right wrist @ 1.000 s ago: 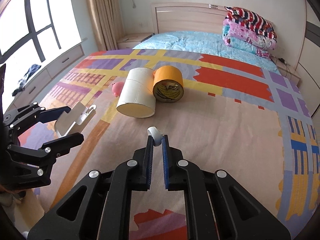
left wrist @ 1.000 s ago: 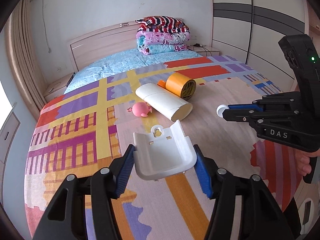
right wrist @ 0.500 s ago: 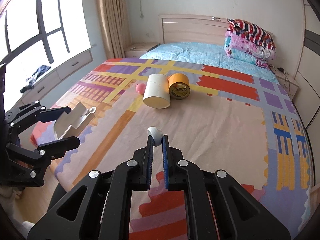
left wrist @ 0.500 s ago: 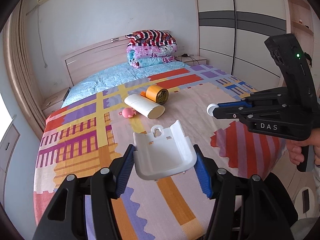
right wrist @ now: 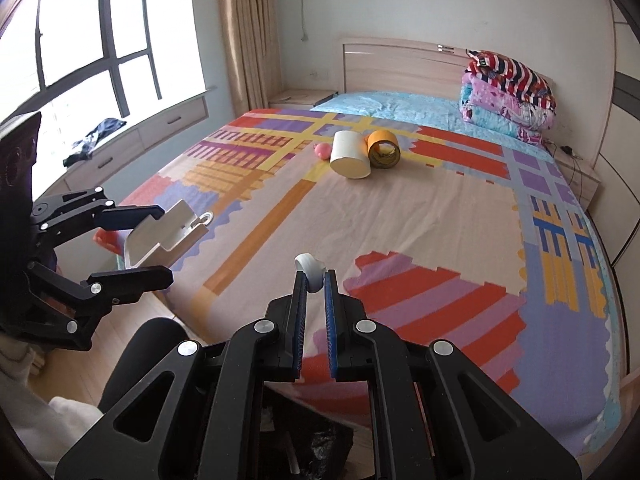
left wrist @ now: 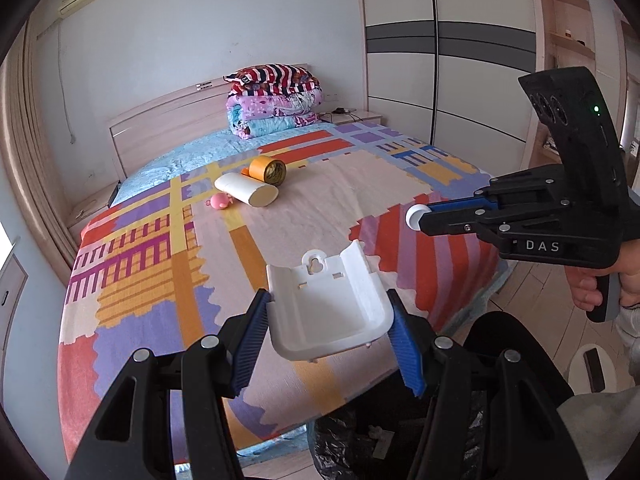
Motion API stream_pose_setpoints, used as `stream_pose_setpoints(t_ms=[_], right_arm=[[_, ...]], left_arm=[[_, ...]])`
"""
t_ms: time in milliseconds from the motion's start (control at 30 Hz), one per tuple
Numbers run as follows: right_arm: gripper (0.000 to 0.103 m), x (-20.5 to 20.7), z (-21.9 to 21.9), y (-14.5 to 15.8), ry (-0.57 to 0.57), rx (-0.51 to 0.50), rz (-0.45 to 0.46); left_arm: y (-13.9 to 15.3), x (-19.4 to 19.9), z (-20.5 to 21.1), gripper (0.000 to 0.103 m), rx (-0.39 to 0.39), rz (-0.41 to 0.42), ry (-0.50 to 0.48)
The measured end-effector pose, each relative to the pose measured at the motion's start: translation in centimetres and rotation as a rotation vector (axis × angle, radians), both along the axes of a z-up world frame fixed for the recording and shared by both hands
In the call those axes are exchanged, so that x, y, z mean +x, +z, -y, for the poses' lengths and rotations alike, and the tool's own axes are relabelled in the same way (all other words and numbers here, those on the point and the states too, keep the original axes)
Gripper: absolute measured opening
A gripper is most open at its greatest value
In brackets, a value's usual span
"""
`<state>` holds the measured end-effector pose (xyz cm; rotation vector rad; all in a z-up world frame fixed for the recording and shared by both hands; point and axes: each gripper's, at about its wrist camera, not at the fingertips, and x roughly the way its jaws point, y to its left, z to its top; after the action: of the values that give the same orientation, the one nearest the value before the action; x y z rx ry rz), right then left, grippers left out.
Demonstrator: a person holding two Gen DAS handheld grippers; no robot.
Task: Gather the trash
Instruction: 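Lift the cap and soap dish and carry them over the black trash bag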
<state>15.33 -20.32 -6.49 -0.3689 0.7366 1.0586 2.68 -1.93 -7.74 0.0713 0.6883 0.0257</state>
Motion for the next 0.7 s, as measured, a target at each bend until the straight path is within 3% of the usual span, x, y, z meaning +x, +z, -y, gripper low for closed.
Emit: stream_pose_setpoints(t_ms=[300, 700], right_arm=[[0.010, -3.6, 2.4, -2.9, 0.030, -0.034, -0.064], [0.010, -4.9, 3.3, -10.4, 0.031, -0.156, -0.215]], left_arm=[[-2.9, -2.8, 2.1, 0.056, -0.070, -0.072, -0.048], [-10.3, -2.1, 2.7, 0.056, -0.123, -0.260, -0.120]])
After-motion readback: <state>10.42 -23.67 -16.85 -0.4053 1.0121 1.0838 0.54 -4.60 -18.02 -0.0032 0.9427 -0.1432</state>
